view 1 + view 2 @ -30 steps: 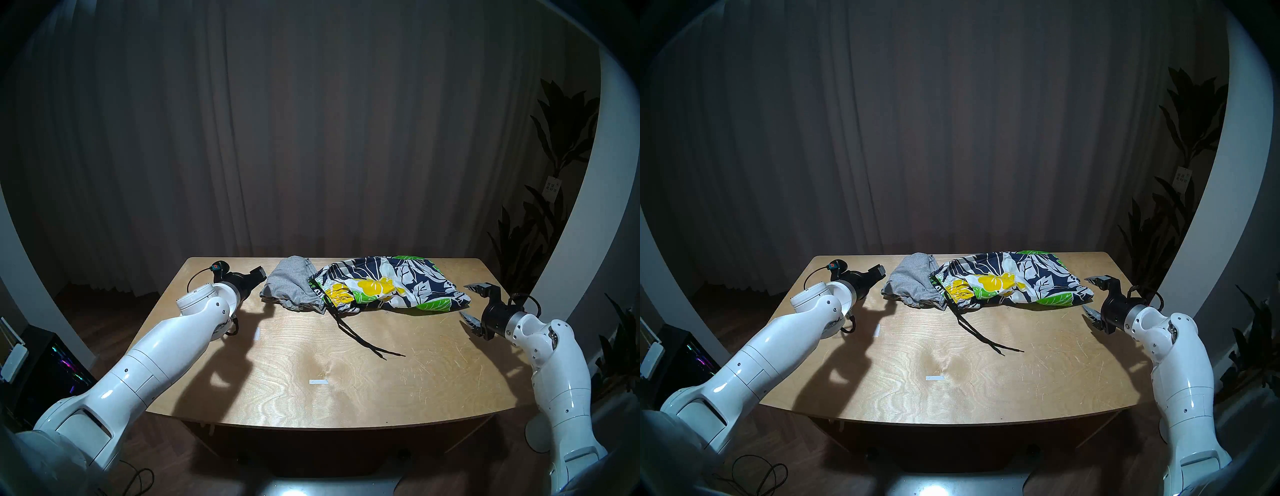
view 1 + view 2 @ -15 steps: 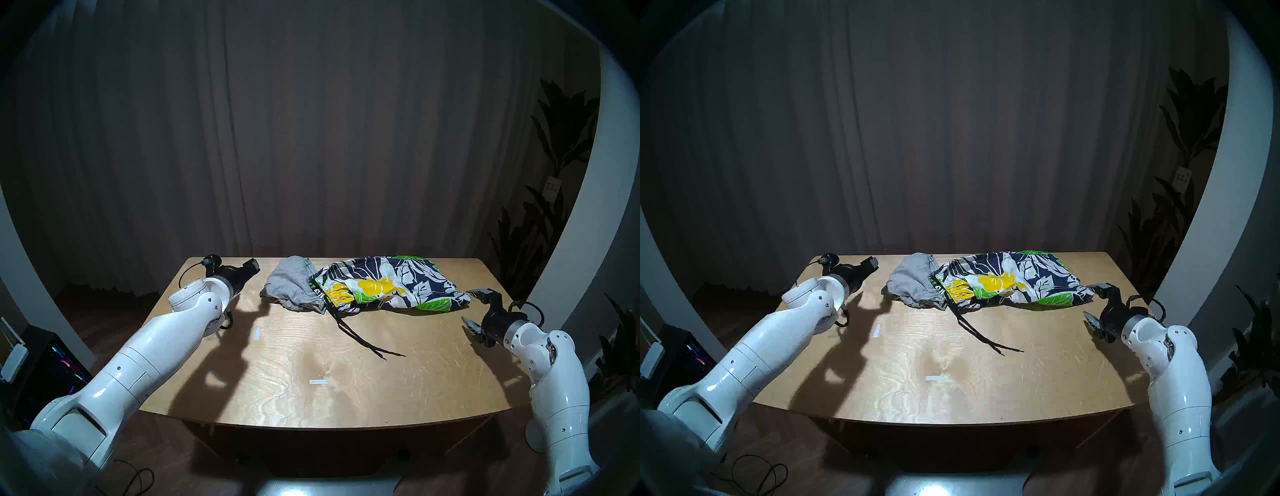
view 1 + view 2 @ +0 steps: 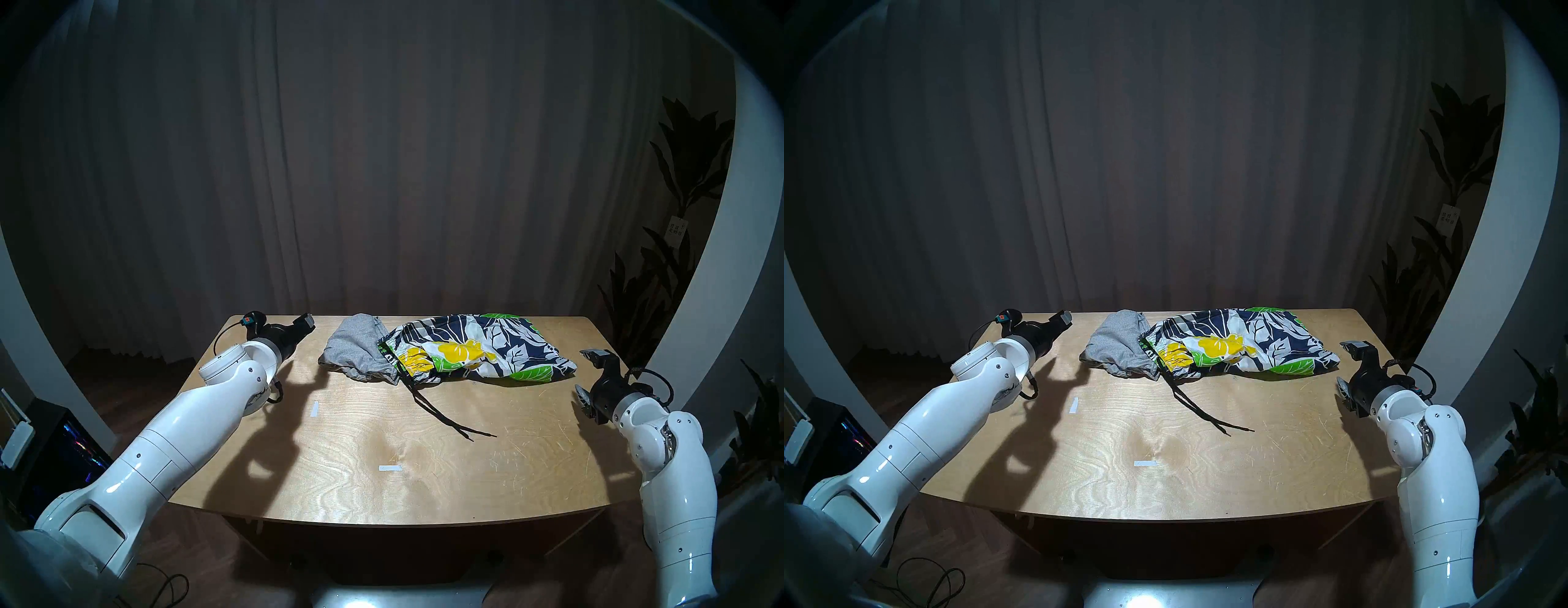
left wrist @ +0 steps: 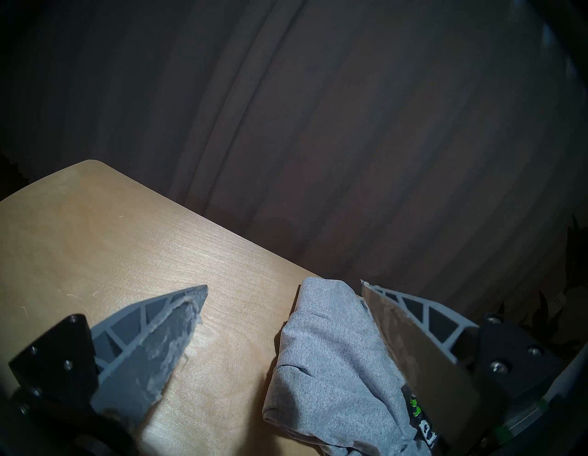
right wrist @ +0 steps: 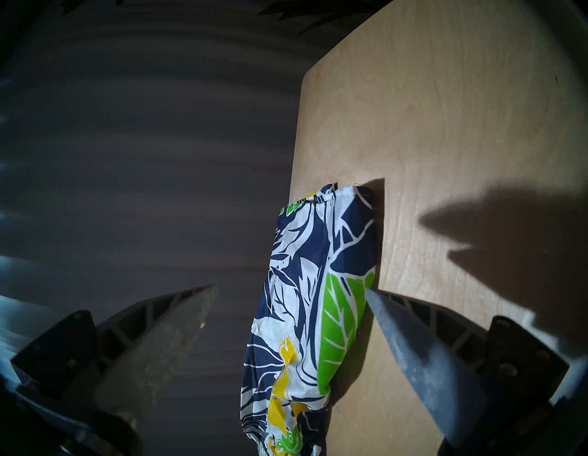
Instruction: Fold pants twice and stack them
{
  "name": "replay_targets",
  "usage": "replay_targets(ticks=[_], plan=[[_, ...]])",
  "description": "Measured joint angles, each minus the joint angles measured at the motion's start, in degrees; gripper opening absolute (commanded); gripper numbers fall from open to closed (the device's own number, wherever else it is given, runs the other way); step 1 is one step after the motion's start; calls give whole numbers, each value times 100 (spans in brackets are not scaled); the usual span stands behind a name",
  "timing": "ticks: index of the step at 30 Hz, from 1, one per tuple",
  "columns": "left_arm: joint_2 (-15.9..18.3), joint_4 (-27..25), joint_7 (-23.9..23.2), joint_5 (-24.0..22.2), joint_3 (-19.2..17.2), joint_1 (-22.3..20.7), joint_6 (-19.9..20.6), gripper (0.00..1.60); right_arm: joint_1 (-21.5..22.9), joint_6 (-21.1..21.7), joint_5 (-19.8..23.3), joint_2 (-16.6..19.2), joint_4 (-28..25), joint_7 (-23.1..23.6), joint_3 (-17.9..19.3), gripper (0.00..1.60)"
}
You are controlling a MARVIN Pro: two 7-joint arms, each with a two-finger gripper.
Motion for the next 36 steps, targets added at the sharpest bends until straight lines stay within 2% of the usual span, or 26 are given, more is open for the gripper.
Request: replay_targets(ticks=[3, 6, 10, 16, 20, 27, 36], plan=[[18, -89, -64, -49, -34, 127, -106, 160, -78, -403, -266, -256, -140, -214, -120, 160], [28, -143, -98, -70, -59, 197, -178, 160, -99, -615, -444, -386, -191, -327, -163, 160], [58, -295, -186, -105, -129, 375, -399, 160, -71, -1159, -947, -699, -340, -597, -189, 160], [81, -472, -278, -79, -205, 560, -704, 160, 52, -1729, -1561, -977, -480, -872, -260, 160], [84, -590, -311, -1, -224, 677, -941, 160, 205, -2031, -1898, -1069, -475, -1113, -510, 160], [28, -677, -250, 130, -211, 774, -1150, 160, 494, -1809, -1837, -996, -286, -1350, -742, 160], [-125, -746, 61, 313, -111, 777, -1296, 160, 770, -1130, -1354, -723, 156, -1397, -598, 160]])
